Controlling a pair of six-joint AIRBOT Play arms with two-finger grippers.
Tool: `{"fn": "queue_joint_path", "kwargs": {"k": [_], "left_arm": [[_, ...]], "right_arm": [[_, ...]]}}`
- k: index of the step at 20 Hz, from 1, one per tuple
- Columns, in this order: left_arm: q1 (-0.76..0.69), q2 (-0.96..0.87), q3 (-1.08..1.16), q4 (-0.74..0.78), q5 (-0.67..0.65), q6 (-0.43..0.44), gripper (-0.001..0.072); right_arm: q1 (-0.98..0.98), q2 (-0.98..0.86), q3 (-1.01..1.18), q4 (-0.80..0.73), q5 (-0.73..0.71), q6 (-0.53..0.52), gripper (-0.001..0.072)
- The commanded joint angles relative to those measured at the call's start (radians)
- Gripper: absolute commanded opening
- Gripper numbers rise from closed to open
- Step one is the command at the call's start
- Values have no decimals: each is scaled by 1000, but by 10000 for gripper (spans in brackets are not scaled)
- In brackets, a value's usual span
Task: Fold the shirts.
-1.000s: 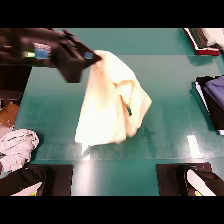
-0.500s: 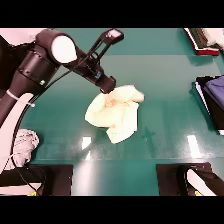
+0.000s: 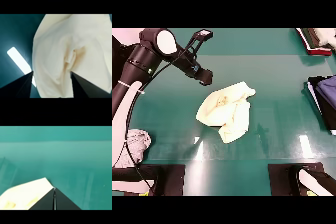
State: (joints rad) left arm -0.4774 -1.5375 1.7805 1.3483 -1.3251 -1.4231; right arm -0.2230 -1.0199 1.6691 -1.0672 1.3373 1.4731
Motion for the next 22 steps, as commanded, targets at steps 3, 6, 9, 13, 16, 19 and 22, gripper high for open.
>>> {"fn": "queue_joint_path", "kwargs": {"k": [3, 6, 9, 13, 16, 19, 22], "left_arm": [[-98, -103, -1, -23, 162, 117, 554], [-135, -190, -1, -17, 185, 118, 554], [-135, -246, -1, -17, 183, 111, 554], [-135, -268, 0, 12, 221, 60, 402], [-135, -267, 43, 25, 203, 61, 27], [-135, -241, 153, 188, 76, 57, 28], [-104, -166, 216, 259, 47, 14, 28]], "right_arm": [[84, -77, -1, -7, 63, -27, 28], [130, -109, 0, -7, 74, -27, 28], [152, -126, -1, -7, 80, -27, 28], [152, -126, -1, -7, 102, -27, 28], [152, -113, -42, -6, 149, -27, 28], [152, -41, -249, 7, 129, -26, 28], [152, 33, -539, 116, 22, -27, 36]]}}
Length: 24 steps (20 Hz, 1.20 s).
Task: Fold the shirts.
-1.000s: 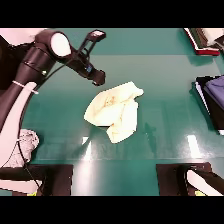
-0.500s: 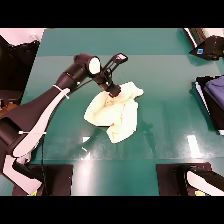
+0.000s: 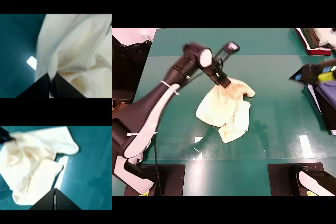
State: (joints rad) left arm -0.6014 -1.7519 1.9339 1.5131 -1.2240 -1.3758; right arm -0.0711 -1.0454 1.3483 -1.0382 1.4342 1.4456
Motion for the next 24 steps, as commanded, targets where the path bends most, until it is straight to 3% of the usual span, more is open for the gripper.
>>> {"fn": "queue_joint_path", "kwargs": {"k": [1, 2, 3, 8, 13, 19, 22, 23, 24], "left_arm": [[34, 73, 73, 91, -60, -42, 28], [45, 90, 76, 89, -63, -48, 28], [55, 106, 76, 89, -73, -64, 29], [64, 118, 76, 66, -149, -68, 29], [64, 118, 76, 58, -196, -69, 29], [64, 118, 76, 58, -247, -68, 29], [64, 118, 76, 58, -248, -68, 29], [64, 118, 76, 58, -252, -69, 29], [64, 118, 76, 58, -252, -74, 29]], "right_arm": [[1, 71, -318, 157, -116, -4, 209], [1, 72, -404, 219, -148, -21, 475], [1, 67, -488, 275, -179, -26, 567], [164, -34, -678, 366, -406, -93, 564], [420, -204, -582, 365, -652, -91, 564], [508, -422, -413, 365, -710, -12, 562], [534, -495, -337, 364, -706, 1, 548], [539, -509, -318, 362, -710, 1, 422], [539, -518, -302, 360, -709, 0, 180]]}}
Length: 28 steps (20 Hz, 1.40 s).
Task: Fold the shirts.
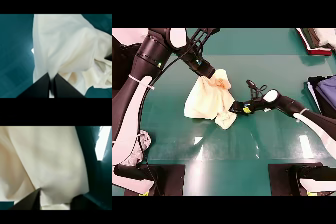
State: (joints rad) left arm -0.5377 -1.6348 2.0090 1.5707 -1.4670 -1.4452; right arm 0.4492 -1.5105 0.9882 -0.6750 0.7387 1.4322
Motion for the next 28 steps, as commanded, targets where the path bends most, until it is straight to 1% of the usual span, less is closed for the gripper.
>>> {"fn": "queue_joint_path", "kwargs": {"k": [1, 3, 5, 7, 9, 11, 13, 16, 18, 19, 21, 24, 26, 28], "left_arm": [[1, 4, 1, 4, -8, -21, 28], [1, 26, 2, 37, 2, -51, 28], [0, 76, 2, 91, 33, -80, 28], [0, 151, 2, 151, 55, -108, 28], [0, 235, 2, 177, 53, -130, 28], [0, 314, 2, 171, 39, -153, 29], [0, 383, 2, 130, -1, -180, 29], [0, 451, 1, 58, -66, -182, 28], [0, 481, 1, 10, -106, -184, 29], [0, 494, 2, -13, -120, -199, 28], [0, 518, 2, -46, -124, -211, 28], [0, 537, 4, -93, -121, -254, 29], [-1, 531, -11, -124, -111, -252, 28], [0, 512, -61, -128, -111, -244, 28]], "right_arm": [[18, -52, 69, -13, -9, 10, 28], [9, -10, 84, -84, 10, -2, 25], [-13, 81, 85, -166, 31, -1, 24], [-59, 214, 85, -211, 88, -1, 24], [-125, 372, 85, -216, 163, 0, 24], [-187, 521, 85, -215, 198, 0, 23], [-246, 668, 87, -216, 206, 18, 23], [-344, 811, 142, -216, 253, 27, 23], [-410, 850, 219, -218, 321, 27, 23], [-443, 858, 260, -218, 355, 26, 23], [-511, 852, 347, -218, 436, 26, 23], [-592, 801, 469, -218, 581, 26, 23], [-616, 750, 530, -217, 660, 26, 23], [-617, 694, 563, -216, 705, 27, 23]]}}
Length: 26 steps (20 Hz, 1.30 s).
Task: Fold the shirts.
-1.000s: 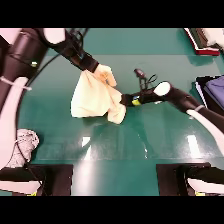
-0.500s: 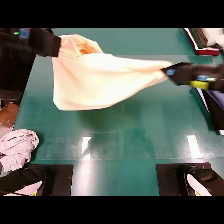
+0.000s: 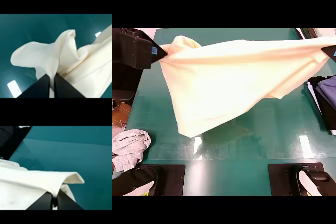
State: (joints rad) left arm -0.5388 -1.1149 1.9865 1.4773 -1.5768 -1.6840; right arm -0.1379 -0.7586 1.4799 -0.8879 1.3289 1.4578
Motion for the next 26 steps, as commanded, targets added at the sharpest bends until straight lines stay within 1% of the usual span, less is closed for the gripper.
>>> {"fn": "queue_joint_path", "kwargs": {"k": [1, 2, 4, 6, 8, 9, 11, 12, 13, 14, 16, 19, 20, 21, 23, 26], "left_arm": [[1, -26, -77, -34, -1, 18, 28], [1, -48, -121, -34, 8, 33, 28], [1, -103, -224, -35, 92, 48, 28], [1, -175, -317, -35, 256, 91, 28], [1, -275, -350, -35, 424, 95, 28], [1, -328, -350, -41, 493, 94, 28], [4, -412, -350, -42, 585, 93, 35], [13, -439, -350, -42, 601, 83, 238], [30, -456, -350, -42, 600, 56, 528], [54, -461, -350, -42, 591, 42, 567], [111, -452, -349, -43, 541, 42, 556], [213, -444, -358, -50, 344, 44, 552], [237, -444, -378, -58, 287, 69, 552], [252, -444, -410, -71, 258, 90, 552], [263, -444, -499, -88, 266, 95, 552], [263, -444, -627, -151, 353, 95, 552]], "right_arm": [[-30, -86, 73, -3, 132, 3, 23], [-30, -115, 72, -5, 149, 3, 23], [-30, -187, 70, -6, 178, 3, 23], [-30, -272, 70, -8, 169, -8, 23], [-29, -352, 70, -63, 119, -10, 23], [-26, -395, 70, -106, 86, -9, 23], [-18, -473, 70, -183, 36, -9, 23], [-18, -510, 70, -188, 26, -9, 23], [-18, -546, 70, -187, 20, -9, 23], [-18, -575, 70, -189, 18, -9, 23], [-19, -626, 70, -188, 14, -9, 24], [-18, -662, 70, -188, 26, -9, 24], [-18, -662, 70, -189, 24, -9, 24], [-18, -661, 71, -188, 20, -9, 24], [-18, -661, 71, -188, 26, -9, 24], [-18, -661, 71, -187, 40, -9, 24]]}}
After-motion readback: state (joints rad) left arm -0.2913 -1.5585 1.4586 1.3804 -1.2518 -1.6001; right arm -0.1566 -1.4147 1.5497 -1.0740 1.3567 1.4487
